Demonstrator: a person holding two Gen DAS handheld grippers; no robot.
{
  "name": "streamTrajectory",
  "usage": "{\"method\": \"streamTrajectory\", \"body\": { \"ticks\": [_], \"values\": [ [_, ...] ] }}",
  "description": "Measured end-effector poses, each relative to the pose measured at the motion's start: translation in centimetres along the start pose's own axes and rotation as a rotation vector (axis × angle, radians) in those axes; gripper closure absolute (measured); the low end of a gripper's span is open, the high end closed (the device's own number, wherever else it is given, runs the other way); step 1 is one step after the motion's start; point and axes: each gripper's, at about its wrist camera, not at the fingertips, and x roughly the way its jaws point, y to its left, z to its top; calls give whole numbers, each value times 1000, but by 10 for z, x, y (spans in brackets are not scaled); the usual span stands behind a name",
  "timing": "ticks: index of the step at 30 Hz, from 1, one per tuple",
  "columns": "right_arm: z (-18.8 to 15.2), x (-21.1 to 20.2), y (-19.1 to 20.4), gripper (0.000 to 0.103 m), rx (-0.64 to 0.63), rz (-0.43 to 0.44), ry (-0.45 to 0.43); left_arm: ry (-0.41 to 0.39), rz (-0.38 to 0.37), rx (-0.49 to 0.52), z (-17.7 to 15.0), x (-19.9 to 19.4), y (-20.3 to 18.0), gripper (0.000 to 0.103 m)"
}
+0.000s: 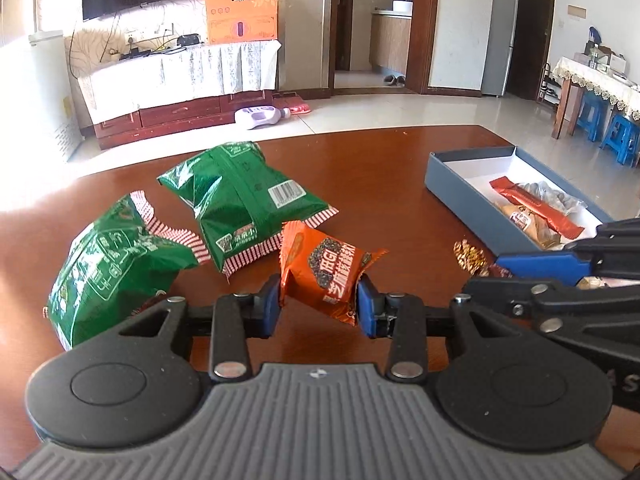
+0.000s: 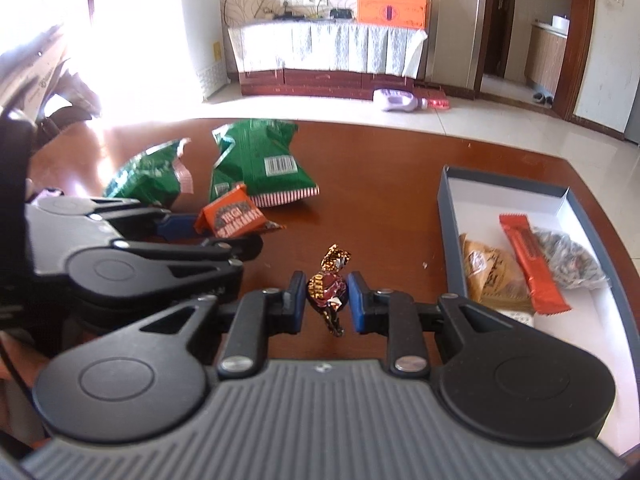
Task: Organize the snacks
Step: 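Lift chocolate and orange packet and carry them over the white box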
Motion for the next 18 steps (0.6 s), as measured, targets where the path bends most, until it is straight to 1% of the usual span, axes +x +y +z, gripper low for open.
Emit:
{"method": "streamTrajectory", "body": {
  "ticks": [5, 18],
  "values": [
    [3, -16, -3, 77, -1, -1, -39, -8, 6, 0, 4, -4, -6, 59],
    [4, -40, -17, 77, 14, -1, -85, -23, 14, -5, 12, -7, -25, 59]
  ]
}}
